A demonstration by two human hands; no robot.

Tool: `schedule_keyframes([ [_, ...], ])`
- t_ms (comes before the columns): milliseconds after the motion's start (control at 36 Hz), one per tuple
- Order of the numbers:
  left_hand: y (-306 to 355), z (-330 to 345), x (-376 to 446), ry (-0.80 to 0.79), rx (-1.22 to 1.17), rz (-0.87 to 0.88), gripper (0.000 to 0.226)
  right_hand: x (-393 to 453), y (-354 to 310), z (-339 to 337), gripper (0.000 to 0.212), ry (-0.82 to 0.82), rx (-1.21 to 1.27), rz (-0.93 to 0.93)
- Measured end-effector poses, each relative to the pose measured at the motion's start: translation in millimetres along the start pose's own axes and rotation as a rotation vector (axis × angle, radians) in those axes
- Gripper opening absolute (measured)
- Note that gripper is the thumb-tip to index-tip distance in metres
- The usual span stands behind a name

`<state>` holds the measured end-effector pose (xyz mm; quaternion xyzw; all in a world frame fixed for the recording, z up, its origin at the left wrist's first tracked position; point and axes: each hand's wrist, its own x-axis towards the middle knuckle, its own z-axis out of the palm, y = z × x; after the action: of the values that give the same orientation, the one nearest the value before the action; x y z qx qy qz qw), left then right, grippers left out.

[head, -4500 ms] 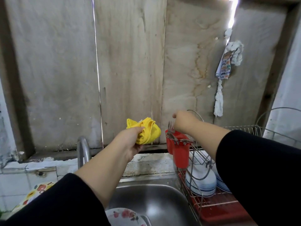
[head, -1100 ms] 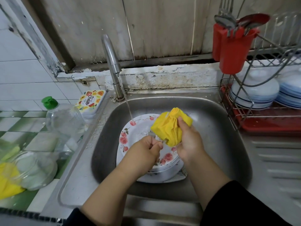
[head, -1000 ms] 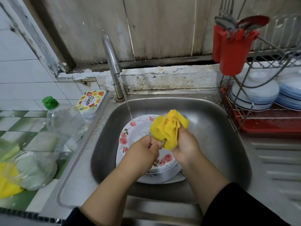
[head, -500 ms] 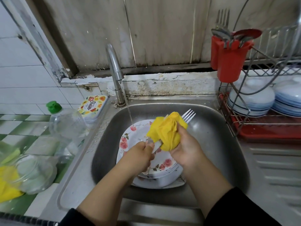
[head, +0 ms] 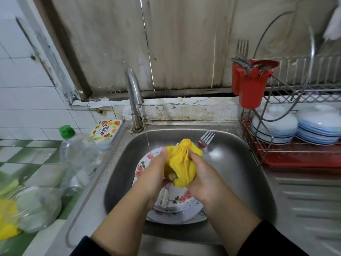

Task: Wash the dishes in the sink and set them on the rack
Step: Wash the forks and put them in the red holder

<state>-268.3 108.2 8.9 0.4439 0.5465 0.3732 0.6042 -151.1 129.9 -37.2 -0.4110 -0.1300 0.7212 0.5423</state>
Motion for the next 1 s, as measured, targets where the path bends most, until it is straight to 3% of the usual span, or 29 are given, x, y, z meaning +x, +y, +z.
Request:
schedule_keyframes([
  [56,2.0,4.0,-2.9,-0.036,0.04,0.025,0.058,0.5,5.0,2.2,0.046,0.016,-0.043,0.003],
  [111,2.0,5.9,-1.7,0.033,0.057,0.028,0.074,-1.5,5.0,3.1,0.052,-0.006,-0.107,-0.001],
  [194,4.2,3.1,1.4,0.129,0.001,0.043,0.035,-7.5,-3.3,3.0,0.041,-0.052,-0.165,-0.036],
  [250,8.2,0.5,0.0,0.144,-0.006,0.062,0.012,-8.6,-11.2,-1.5,0.049,-0.058,-0.191,-0.051],
  [306,10.6,-2.4,-1.9,0.118,0.001,0.083,0.012,-9.0,-18.2,-5.8,0.053,-0.027,-0.166,-0.048],
  [417,12.1,-9.4,-3.7,0.073,0.032,0.079,0.012,-13.0,-27.6,-8.3,0.029,0.022,-0.159,-0.03],
  [556,15.3,-17.0,-8.2,0.036,0.065,0.061,0.01,-14.3,-39.2,-4.2,0.03,0.066,-0.249,-0.06],
  [917,22.2,-43.9,2.7,0.108,0.089,0.022,0.022,-19.8,-69.4,-20.4,0.023,0.293,0.024,-0.296],
  [1000,26.2,-37.8,4.7,0.056,0.065,0.03,0.008,-22.2,-64.6,-15.8,0.014,0.293,0.054,-0.331],
])
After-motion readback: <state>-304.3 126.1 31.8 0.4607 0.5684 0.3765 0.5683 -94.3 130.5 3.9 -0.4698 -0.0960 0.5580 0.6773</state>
